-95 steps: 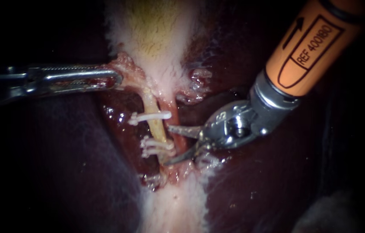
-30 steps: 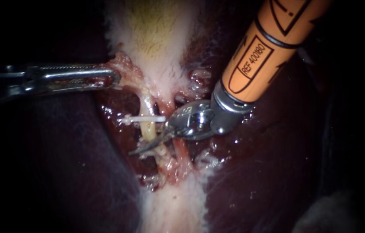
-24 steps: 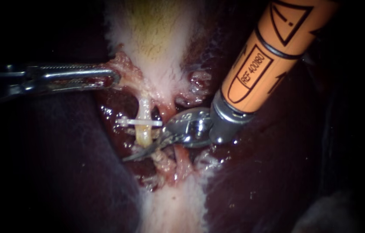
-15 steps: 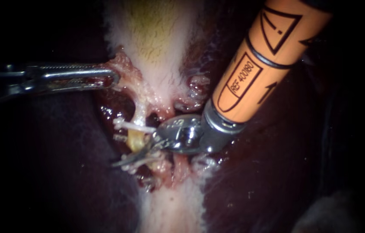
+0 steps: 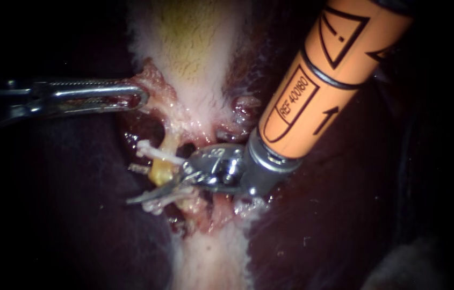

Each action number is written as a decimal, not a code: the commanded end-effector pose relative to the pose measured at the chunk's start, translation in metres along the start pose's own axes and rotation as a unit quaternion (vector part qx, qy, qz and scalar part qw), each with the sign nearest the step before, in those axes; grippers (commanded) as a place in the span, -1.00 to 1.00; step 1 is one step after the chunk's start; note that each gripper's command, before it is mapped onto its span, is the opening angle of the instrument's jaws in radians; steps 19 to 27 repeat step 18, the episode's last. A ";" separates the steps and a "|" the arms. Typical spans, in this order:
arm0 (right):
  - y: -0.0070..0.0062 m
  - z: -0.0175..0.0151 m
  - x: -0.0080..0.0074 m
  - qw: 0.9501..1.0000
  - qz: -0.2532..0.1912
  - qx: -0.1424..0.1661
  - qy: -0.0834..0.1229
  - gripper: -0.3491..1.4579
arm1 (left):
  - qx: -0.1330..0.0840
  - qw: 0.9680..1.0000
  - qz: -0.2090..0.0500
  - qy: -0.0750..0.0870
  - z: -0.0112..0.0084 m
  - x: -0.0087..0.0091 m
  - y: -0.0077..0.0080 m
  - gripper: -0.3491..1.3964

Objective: Go to the cutting position left tube

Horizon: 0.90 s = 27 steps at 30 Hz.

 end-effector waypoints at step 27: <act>-0.0002 0.0002 0.0000 1.000 0.002 0.002 0.003 0.91 | 0.000 1.000 0.000 0.000 0.0000 0.0000 0.0000 -1.00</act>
